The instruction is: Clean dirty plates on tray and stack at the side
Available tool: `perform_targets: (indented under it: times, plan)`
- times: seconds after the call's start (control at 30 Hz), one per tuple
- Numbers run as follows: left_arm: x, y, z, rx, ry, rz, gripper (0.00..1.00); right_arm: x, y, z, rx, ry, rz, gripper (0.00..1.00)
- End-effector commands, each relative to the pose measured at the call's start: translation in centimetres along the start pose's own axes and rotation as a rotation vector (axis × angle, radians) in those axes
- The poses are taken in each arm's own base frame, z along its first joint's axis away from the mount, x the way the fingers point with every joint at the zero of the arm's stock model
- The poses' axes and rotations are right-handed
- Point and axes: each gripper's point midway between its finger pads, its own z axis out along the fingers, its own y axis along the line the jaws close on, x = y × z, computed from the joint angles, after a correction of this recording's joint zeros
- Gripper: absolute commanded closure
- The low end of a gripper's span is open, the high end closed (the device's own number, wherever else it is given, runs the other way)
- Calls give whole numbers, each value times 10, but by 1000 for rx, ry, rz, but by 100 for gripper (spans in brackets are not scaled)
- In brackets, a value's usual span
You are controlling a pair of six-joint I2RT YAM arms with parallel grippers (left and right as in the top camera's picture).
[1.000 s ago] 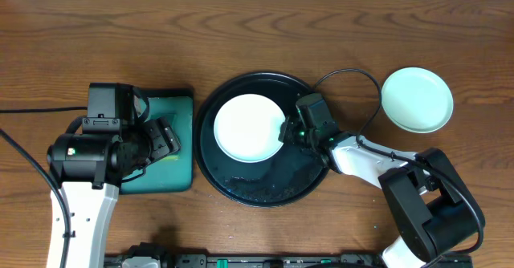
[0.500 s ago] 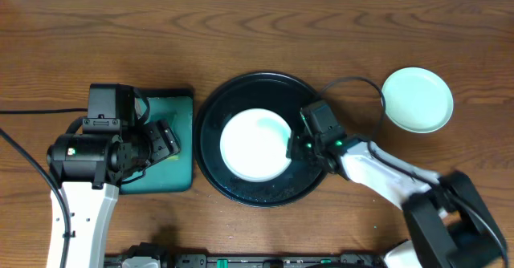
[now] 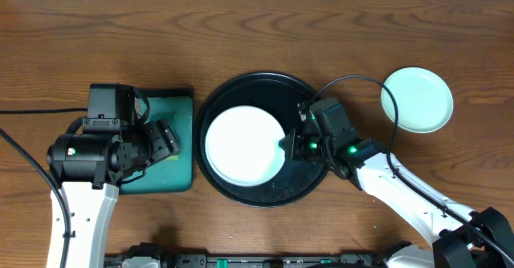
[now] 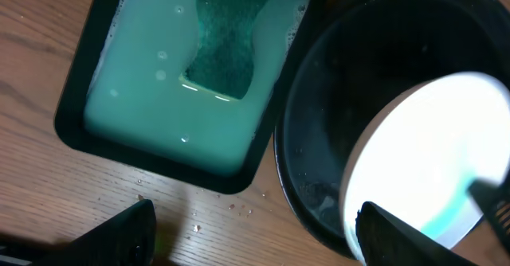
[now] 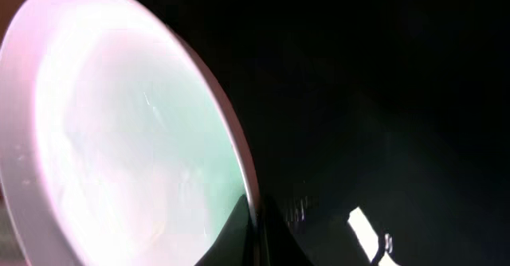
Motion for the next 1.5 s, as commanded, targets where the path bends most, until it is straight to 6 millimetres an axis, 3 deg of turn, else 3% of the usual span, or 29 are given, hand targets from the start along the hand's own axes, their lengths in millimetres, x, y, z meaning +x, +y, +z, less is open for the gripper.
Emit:
perform_targets:
  times: [0.0, 0.2, 0.43, 0.63, 0.73, 0.93, 1.23, 1.47]
  plan:
    - [1, 1, 1, -4, 4, -1, 20, -32, 1, -6, 35, -147, -100, 99]
    - [1, 1, 1, -6, 7, -1, 20, -57, -15, -17, 162, -280, -159, 99]
    - [1, 1, 1, -6, 7, -1, 19, -55, -54, -40, 410, -293, -239, 99]
    - [1, 1, 1, -6, 7, 6, 19, -51, -68, -66, 533, -284, -300, 99]
    - [1, 1, 1, -6, 7, 6, 19, -55, -74, -88, 617, -325, -332, 99]
    - [1, 1, 1, -6, 7, 6, 19, -67, -60, -116, 681, -368, -520, 99]
    - [1, 1, 1, -6, 7, 14, 19, -74, -42, -126, 740, -410, -644, 99]
    - [1, 1, 1, -6, 6, 18, 19, -94, -36, -155, 949, -533, -734, 99]
